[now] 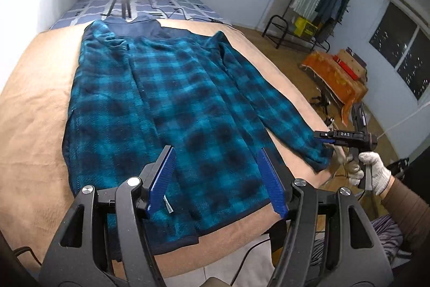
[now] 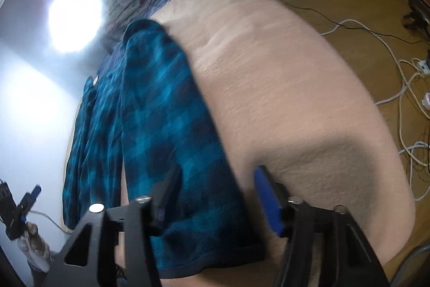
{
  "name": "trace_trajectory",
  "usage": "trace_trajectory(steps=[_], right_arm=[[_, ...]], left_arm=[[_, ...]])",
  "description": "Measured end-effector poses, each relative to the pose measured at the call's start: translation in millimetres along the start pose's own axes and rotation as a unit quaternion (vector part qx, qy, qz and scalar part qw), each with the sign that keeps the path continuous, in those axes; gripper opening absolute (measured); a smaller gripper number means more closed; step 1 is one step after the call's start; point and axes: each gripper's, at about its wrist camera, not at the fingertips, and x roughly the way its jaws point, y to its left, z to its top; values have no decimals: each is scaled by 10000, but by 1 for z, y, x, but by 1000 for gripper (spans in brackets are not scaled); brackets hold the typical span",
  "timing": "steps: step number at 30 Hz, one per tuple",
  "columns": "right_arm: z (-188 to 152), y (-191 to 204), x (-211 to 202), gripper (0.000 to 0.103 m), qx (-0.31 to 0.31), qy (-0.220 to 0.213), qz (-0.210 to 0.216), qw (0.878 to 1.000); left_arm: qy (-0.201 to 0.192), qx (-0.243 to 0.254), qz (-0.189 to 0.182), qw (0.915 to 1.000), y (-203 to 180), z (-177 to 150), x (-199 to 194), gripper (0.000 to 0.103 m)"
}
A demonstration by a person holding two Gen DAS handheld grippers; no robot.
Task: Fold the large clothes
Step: 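Grasp the other jacket side with the right tool and lift it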
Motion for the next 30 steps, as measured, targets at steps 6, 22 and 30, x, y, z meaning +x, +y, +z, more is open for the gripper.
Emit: trace_trajectory(steps=[6,22,30], right_arm=[[-5,14,5,4,-225,172,12,9996],[-30,186,-32,3,-2031,-329,546,9771],[-66,267,28,3,-3029,389,627,9502]], left_arm=[[28,55,44,10000,-1,-4,0,65],[-110,-378,-72,9992,17,-5,-13,65],[-124,-725,-212,9971,25,-11,-13,65]])
